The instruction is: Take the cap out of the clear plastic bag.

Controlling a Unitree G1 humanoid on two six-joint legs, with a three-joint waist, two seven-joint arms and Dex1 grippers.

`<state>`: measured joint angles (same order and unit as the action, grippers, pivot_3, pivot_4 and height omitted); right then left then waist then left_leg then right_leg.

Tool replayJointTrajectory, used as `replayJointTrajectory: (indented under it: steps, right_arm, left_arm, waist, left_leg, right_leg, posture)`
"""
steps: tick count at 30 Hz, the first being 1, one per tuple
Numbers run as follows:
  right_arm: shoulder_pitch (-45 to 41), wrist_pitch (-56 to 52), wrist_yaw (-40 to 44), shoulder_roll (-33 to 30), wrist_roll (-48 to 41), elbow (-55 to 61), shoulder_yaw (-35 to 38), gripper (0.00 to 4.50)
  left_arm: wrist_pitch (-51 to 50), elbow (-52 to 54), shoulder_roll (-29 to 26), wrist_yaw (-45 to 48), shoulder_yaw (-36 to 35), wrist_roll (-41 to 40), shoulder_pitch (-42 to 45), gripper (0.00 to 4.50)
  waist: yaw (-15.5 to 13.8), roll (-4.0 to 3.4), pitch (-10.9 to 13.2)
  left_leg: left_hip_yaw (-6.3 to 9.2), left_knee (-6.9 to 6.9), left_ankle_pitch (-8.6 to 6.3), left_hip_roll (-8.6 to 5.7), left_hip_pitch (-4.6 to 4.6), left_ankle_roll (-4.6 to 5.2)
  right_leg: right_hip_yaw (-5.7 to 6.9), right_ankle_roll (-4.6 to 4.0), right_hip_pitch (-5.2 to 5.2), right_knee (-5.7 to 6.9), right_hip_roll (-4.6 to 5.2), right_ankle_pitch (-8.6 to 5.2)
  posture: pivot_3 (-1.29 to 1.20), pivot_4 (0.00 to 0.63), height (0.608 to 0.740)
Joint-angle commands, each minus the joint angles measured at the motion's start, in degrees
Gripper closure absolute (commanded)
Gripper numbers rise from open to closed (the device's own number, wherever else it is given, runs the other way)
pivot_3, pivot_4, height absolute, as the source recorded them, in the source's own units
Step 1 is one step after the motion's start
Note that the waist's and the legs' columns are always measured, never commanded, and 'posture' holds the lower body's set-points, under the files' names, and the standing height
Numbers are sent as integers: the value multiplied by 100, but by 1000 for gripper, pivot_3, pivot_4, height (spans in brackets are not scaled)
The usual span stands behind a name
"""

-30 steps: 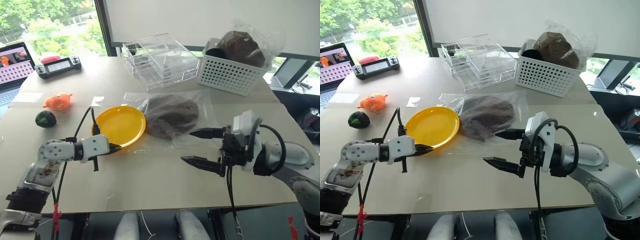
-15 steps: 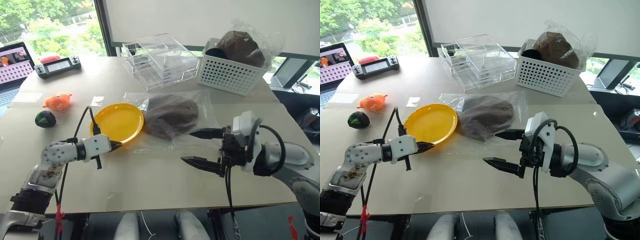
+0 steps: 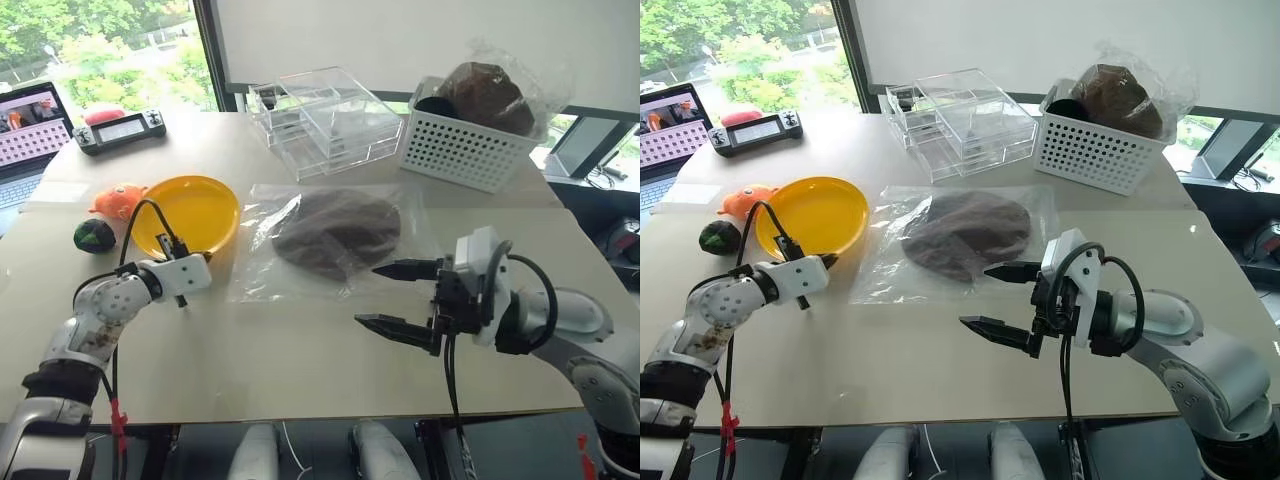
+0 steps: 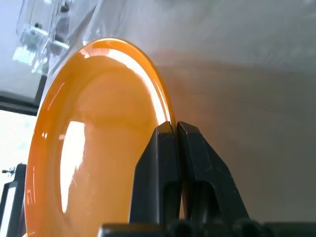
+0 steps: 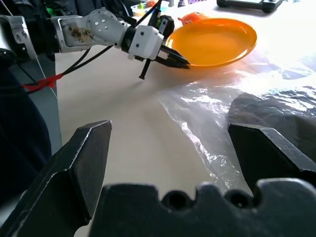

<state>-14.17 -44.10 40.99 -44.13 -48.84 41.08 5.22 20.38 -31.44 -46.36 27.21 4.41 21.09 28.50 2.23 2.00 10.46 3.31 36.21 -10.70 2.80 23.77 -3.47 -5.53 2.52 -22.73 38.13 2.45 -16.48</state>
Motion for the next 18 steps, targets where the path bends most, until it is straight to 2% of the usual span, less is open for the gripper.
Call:
replayJointTrajectory:
  steps: [1, 4, 7, 13, 15, 16, 18]
  right_arm:
    - [38, 129, -100, 41, -55, 203, 130, 0]
    - [74, 99, -177, 61, -80, 257, 149, 0]
    - [111, 73, -254, 57, -125, 322, 184, 0]
    - [209, 51, -430, 44, -176, 451, 246, 0]
    - [233, 56, -493, 43, -195, 476, 251, 0]
    - [245, 59, -520, 39, -206, 486, 253, 0]
    - [266, 65, -560, 31, -223, 502, 254, 0]
  left_arm:
    - [-264, -1512, 37, -772, 175, 426, 1044, 4466]
    - [-320, -2792, 157, -1211, 389, 617, 1837, 4466]
    - [-295, -3559, 275, -1464, 487, 647, 2364, 4466]
    - [-497, -4292, 487, -1620, 564, 588, 2856, 4466]
    - [-518, -4381, 501, -1718, 600, 618, 2908, 3860]
    - [-526, -4413, 514, -1736, 602, 611, 2930, 3708]
    - [-535, -4450, 539, -1767, 626, 618, 2975, 2936]
  waist:
    - [-13, 1, -1]
    - [-16, 5, -1]
    - [13, 5, -1]
    - [4, 7, -2]
    - [15, 8, -2]
    - [18, 8, -2]
    - [15, 8, -3]
  left_leg:
    - [-1, 0, 0, -1, 1, 0]
    - [4, 2, 0, -3, 7, 0]
    - [2, 1, 0, -5, 13, 0]
    - [4, 9, 0, -6, 35, 0]
    - [4, 9, 0, -6, 36, 0]
    - [4, 9, 0, -6, 36, 0]
    - [4, 9, 0, -6, 37, 0]
  right_leg:
    - [-1, 1, 1, -2, 1, 1]
    - [3, 2, -2, -2, 0, 2]
    - [1, -4, -9, -2, 2, 7]
    - [3, -7, -31, 14, 1, 9]
    - [3, -6, -31, 15, 1, 10]
    - [2, -7, -31, 15, 1, 10]
    - [2, -7, -34, 19, 1, 10]
  posture:
    - [0, 150, 735]
    - [0, 150, 735]
    - [0, 150, 735]
    - [0, 150, 735]
    - [0, 150, 735]
    - [0, 150, 735]
    - [0, 150, 735]
